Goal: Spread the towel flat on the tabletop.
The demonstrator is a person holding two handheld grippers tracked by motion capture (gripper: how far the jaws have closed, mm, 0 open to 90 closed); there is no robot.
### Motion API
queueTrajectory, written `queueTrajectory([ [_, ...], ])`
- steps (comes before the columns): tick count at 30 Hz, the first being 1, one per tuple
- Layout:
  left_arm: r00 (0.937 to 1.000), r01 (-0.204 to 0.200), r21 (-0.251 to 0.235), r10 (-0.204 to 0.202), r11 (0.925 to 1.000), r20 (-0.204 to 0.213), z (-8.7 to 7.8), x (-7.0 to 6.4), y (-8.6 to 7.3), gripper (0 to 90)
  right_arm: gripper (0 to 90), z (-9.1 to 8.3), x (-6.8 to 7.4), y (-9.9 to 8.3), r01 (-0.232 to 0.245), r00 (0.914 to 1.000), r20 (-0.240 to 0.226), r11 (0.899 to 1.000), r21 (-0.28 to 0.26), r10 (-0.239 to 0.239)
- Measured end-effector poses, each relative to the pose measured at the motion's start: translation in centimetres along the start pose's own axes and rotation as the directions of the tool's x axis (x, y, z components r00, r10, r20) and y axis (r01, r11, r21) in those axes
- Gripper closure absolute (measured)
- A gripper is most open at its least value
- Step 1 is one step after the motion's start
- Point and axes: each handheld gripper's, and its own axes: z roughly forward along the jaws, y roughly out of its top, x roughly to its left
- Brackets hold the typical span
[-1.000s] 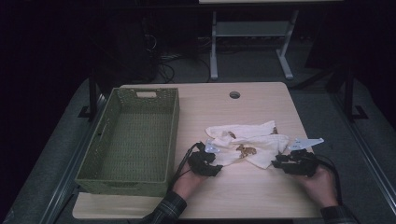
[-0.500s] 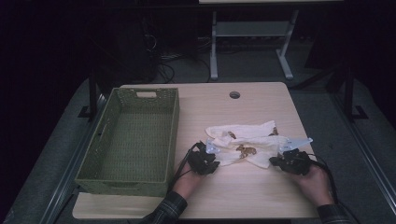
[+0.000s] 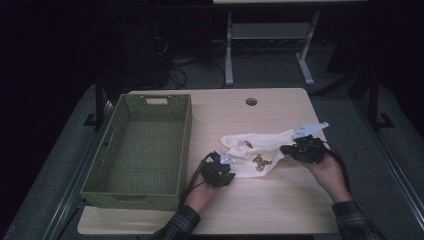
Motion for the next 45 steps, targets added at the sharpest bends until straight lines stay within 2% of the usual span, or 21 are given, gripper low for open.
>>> queueTrajectory([
  [1, 1.0, 0.004, -0.002, -0.004, 1.0, 0.005, 0.0, 0.0, 0.0, 71.1, 87.8, 1.6, -0.2, 0.9, 0.005, 0.9998, -0.02, 1.0, 0.02, -0.005],
  [2, 1.0, 0.004, -0.002, -0.004, 1.0, 0.005, 0.0, 0.0, 0.0, 71.1, 87.8, 1.6, -0.2, 0.9, 0.005, 0.9998, -0.02, 1.0, 0.02, -0.005],
  [3, 1.0, 0.004, -0.004, -0.004, 1.0, 0.008, 0.0, 0.1, -0.1, 71.1, 87.3, 3.3, -0.4, 1.7, 0.015, 0.9996, -0.025, 0.999, 0.051, -0.014],
  [6, 1.0, 0.002, -0.007, -0.002, 1.0, 0.008, 0.0, 0.0, -0.1, 70.7, 86.8, 5.8, -0.7, 2.4, 0.003, 0.9989, -0.047, 0.997, 0.081, 0.001],
  [8, 1.0, 0.0, -0.005, 0.0, 1.0, 0.006, 0.0, 0.1, -0.1, 70.7, 85.2, 7.1, -0.8, 2.3, -0.005, 0.9982, -0.059, 0.995, 0.098, 0.01],
  [10, 1.0, 0.005, -0.009, -0.005, 0.9999, 0.008, 0.0, 0.0, -0.1, 70.6, 84.7, 7.6, -0.7, 2.2, -0.005, 0.998, -0.062, 0.994, 0.107, 0.011],
  [12, 1.0, 0.003, -0.009, -0.003, 1.0, 0.009, 0.0, 0.0, -0.1, 70.0, 77.6, 7.2, -0.6, 2.0, -0.004, 0.9982, -0.058, 0.995, 0.097, 0.01],
  [13, 1.0, 0.003, -0.009, -0.003, 1.0, 0.009, 0.0, 0.0, -0.1, 69.9, 77.6, 7.2, -0.6, 2.0, -0.004, 0.9982, -0.058, 0.995, 0.097, 0.01],
  [14, 1.0, 0.002, -0.009, -0.002, 1.0, 0.008, 0.0, 0.0, -0.1, 70.0, 75.9, 6.1, -0.7, 2.0, -0.005, 0.9988, -0.048, 0.997, 0.072, 0.009],
  [15, 1.0, 0.002, -0.009, -0.002, 1.0, 0.009, 0.0, 0.0, -0.1, 70.0, 75.9, 6.1, -0.7, 2.0, -0.005, 0.9988, -0.048, 0.997, 0.072, 0.009],
  [17, 1.0, 0.001, -0.008, -0.001, 1.0, 0.009, 0.0, 0.0, -0.1, 69.9, 75.7, 4.8, -0.8, 2.2, -0.011, 0.9988, -0.048, 0.999, 0.038, 0.012],
  [21, 0.9999, 0.003, -0.008, -0.003, 1.0, 0.01, 0.0, 0.0, -0.1, 69.9, 76.4, 2.6, -0.5, 1.5, -0.013, 0.9965, -0.083, 1.0, -0.007, 0.013],
  [23, 0.9999, 0.003, -0.007, -0.003, 1.0, 0.01, 0.0, 0.0, -0.1, 69.9, 76.5, 2.7, -0.4, 1.2, -0.015, 0.9959, -0.089, 1.0, -0.009, 0.014],
  [25, 0.9999, 0.004, -0.007, -0.004, 1.0, 0.012, 0.0, 0.1, -0.1, 69.8, 76.3, 3.6, -0.2, 0.2, -0.002, 0.9953, -0.097, 1.0, 0.024, 0.005],
  [27, 0.9999, 0.004, -0.006, -0.004, 1.0, 0.011, 0.0, 0.1, -0.1, 69.8, 75.6, 4.3, -0.1, -0.2, -0.015, 0.9939, -0.109, 0.999, 0.036, 0.018],
  [32, 0.9999, 0.005, -0.007, -0.005, 1.0, 0.012, 0.0, 0.1, -0.1, 69.8, 70.8, 5.0, 0.1, -0.2, -0.017, 0.9931, -0.116, 0.999, 0.037, 0.021],
  [35, 0.9999, 0.004, -0.007, -0.004, 1.0, 0.013, 0.0, 0.1, -0.1, 69.8, 69.5, 5.5, 0.2, -0.2, 0.004, 0.9931, -0.117, 0.999, 0.035, 0.0],
  [37, 0.9999, 0.005, -0.006, -0.004, 1.0, 0.014, 0.0, 0.1, -0.1, 69.8, 73.6, 6.2, 0.4, -0.2, 0.011, 0.9957, -0.093, 0.998, 0.067, -0.005],
  [39, 0.9999, 0.005, -0.005, -0.005, 1.0, 0.013, 0.0, 0.1, -0.1, 69.8, 76.5, 6.3, 0.4, -0.3, 0.022, 0.996, -0.088, 0.997, 0.073, -0.015],
  [40, 0.9999, 0.005, -0.004, -0.005, 1.0, 0.013, 0.0, 0.1, -0.1, 69.8, 84.9, 6.3, 0.4, -0.4, 0.018, 0.9965, -0.083, 0.997, 0.076, -0.011],
  [45, 0.9998, 0.002, -0.003, -0.002, 1.0, 0.018, 0.0, 0.0, 0.0, 68.0, 87.3, 5.7, 0.3, -0.3, 0.018, 0.9973, -0.071, 0.998, 0.058, -0.014],
])
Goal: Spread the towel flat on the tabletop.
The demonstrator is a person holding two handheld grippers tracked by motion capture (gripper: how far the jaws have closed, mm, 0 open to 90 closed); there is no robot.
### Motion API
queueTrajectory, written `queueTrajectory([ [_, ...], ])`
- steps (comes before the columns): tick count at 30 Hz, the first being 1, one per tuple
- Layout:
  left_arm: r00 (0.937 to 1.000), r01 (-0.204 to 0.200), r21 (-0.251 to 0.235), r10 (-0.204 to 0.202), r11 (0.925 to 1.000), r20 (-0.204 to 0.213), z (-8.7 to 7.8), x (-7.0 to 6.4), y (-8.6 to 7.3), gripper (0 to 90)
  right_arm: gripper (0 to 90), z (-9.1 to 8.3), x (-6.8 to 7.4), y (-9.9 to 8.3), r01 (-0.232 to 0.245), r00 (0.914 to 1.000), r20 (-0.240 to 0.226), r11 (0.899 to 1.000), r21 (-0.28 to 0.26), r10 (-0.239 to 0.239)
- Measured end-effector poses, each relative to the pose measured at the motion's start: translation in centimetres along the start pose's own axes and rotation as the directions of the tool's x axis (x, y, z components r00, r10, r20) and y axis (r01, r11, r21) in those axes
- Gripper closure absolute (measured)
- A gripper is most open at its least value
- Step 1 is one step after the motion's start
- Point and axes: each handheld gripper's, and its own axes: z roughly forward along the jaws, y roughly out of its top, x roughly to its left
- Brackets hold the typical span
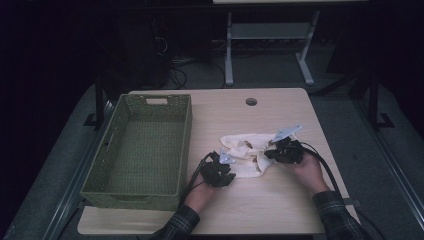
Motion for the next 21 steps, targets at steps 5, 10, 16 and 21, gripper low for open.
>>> queueTrajectory([
  [5, 0.999, 0.041, -0.031, -0.041, 0.9987, 0.018, -0.6, 0.3, 0.4, 62.5, 87.4, -1.7, -0.5, -0.4, -0.025, 0.9997, -0.003, 0.999, -0.041, 0.025],
  [10, 0.9974, 0.054, -0.081, -0.057, 0.9952, -0.043, -1.8, 0.4, 0.8, 64.6, 87.5, -3.2, -0.9, -1.2, -0.048, 0.9988, 0.002, 0.996, -0.07, 0.048],
  [16, 0.9973, 0.06, -0.022, -0.061, 0.998, -0.04, -1.3, 0.3, 0.4, 64.0, 87.5, -4.6, -1.3, -2.4, -0.076, 0.9969, 0.012, 0.994, -0.082, 0.077],
  [21, 0.9976, 0.063, 0.023, -0.063, 0.9977, -0.03, -0.8, 0.2, 0.1, 63.3, 87.8, -5.8, -1.8, -3.8, -0.098, 0.9948, 0.018, 0.99, -0.098, 0.1],
])
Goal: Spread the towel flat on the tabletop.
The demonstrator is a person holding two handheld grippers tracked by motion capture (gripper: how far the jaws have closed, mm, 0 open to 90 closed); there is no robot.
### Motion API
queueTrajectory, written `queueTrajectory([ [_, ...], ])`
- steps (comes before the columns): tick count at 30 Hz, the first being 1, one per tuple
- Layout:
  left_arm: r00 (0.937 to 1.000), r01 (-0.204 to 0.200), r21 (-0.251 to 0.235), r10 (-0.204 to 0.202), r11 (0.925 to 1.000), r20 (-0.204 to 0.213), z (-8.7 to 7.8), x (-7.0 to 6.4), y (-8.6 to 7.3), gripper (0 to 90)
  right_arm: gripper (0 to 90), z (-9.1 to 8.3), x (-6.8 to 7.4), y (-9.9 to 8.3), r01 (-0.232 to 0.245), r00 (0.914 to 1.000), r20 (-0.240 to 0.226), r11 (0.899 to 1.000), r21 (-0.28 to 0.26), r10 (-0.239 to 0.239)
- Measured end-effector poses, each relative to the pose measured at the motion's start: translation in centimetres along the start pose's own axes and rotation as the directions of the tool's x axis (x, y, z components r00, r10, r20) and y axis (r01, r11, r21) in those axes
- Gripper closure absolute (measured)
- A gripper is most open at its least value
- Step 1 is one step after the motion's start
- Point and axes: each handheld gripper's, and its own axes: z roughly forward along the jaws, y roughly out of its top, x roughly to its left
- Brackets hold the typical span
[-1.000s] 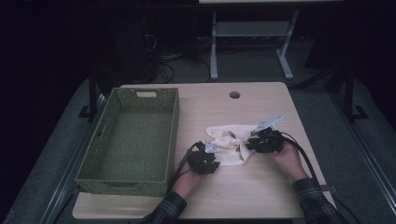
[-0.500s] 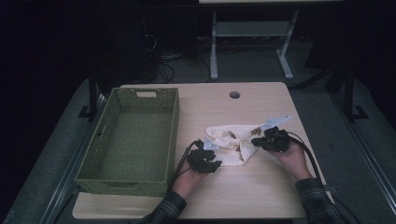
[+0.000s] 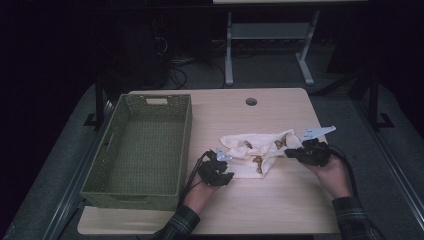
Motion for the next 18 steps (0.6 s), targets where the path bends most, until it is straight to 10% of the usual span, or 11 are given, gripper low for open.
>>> queueTrajectory([
  [5, 0.9998, -0.002, 0.04, 0.002, 0.9992, 0.02, 0.3, 0.0, 0.1, 86.4, 87.8, -0.9, -0.3, -0.7, -0.01, 0.9999, 0.007, 1.0, -0.007, 0.01],
  [18, 0.9983, 0.043, -0.043, -0.042, 0.9981, 0.041, -2.3, -1.2, 0.0, 88.2, 87.9, -4.2, 0.3, -3.9, -0.017, 0.9998, 0.013, 1.0, -0.016, 0.017],
])
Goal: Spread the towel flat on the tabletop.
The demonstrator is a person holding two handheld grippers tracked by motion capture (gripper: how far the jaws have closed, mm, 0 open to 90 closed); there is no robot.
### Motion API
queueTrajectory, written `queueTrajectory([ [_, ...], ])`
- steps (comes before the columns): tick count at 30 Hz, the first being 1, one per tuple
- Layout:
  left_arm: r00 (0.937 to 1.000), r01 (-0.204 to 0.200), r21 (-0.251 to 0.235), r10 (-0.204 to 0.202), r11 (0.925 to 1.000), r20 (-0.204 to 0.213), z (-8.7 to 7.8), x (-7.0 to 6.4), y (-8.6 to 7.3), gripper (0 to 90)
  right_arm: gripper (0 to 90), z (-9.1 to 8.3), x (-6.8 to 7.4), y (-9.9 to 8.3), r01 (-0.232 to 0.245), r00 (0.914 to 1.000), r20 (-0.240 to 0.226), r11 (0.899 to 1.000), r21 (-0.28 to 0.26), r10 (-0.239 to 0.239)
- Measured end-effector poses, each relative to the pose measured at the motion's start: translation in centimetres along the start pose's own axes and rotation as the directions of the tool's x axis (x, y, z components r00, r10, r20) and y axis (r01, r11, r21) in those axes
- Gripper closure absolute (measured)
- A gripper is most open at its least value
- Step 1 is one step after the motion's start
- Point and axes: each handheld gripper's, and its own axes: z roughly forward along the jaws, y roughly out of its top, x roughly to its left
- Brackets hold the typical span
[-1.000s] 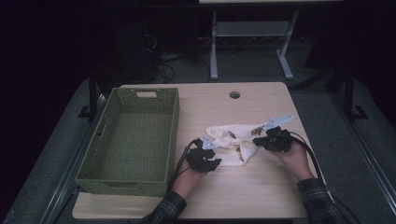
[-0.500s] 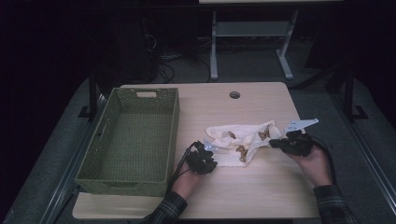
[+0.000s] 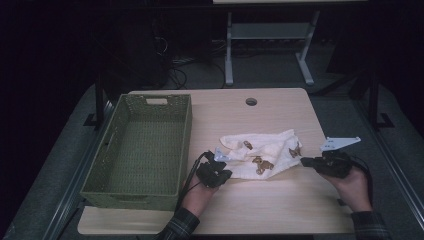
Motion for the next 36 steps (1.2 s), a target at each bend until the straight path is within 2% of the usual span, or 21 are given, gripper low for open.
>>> queueTrajectory([
  [3, 1.0, -0.002, 0.003, 0.002, 1.0, 0.003, -0.4, -0.6, -0.4, 88.2, 87.8, -0.9, 0.7, -1.5, -0.001, 0.9999, -0.011, 1.0, 0.015, 0.002],
  [6, 0.9999, -0.008, 0.007, 0.008, 0.9999, -0.015, -0.9, -1.0, -0.8, 88.2, 87.8, -1.2, 1.1, -2.2, -0.002, 0.9999, -0.014, 1.0, 0.024, 0.002],
  [10, 0.9998, -0.01, 0.01, 0.011, 0.9999, -0.015, -1.3, -1.6, -1.1, 88.2, 87.8, -1.8, 1.4, -3.4, -0.008, 0.9998, -0.017, 0.999, 0.041, 0.009],
  [12, 1.0, -0.007, 0.022, 0.007, 0.9997, -0.007, -1.4, -2.1, -1.5, 88.2, 87.9, -2.0, 1.5, -4.2, -0.005, 0.9998, -0.018, 0.999, 0.053, 0.005],
  [18, 0.9999, 0.008, 0.035, -0.008, 0.9994, 0.012, -1.6, -2.6, -2.3, 88.2, 87.8, -2.3, 1.8, -5.1, -0.004, 0.9993, -0.037, 0.998, 0.063, 0.006],
  [22, 0.9995, 0.012, 0.059, -0.014, 0.9982, 0.028, -1.9, -3.0, -3.1, 88.0, 87.8, -2.4, 2.5, -5.7, -0.004, 0.9985, -0.055, 0.997, 0.074, 0.008],
  [26, 0.9992, 0.015, 0.061, -0.017, 0.998, 0.037, -2.0, -3.4, -3.8, 87.0, 87.8, -2.6, 3.1, -6.4, 0.003, 0.9978, -0.066, 0.996, 0.084, 0.002],
  [28, 0.9996, 0.009, 0.055, -0.01, 0.9985, 0.025, -2.0, -3.4, -3.7, 82.0, 86.8, -2.7, 3.2, -6.5, 0.011, 0.9979, -0.064, 0.996, 0.084, -0.006],
  [30, 0.9998, 0.01, 0.047, -0.011, 0.9988, 0.016, -2.0, -3.3, -3.4, 73.4, 79.4, -2.8, 3.1, -6.1, 0.007, 0.9983, -0.058, 0.998, 0.056, -0.004],
  [35, 1.0, 0.002, 0.036, -0.002, 0.9993, 0.004, -1.6, -2.9, -2.3, 68.3, 76.2, -2.5, 2.7, -5.3, 0.01, 0.9987, -0.05, 0.999, 0.043, -0.007],
  [36, 1.0, 0.001, 0.037, 0.0, 0.9993, -0.004, -1.2, -2.5, -1.7, 67.3, 75.9, -2.1, 2.5, -4.7, 0.015, 0.9989, -0.044, 0.999, 0.046, -0.013],
])
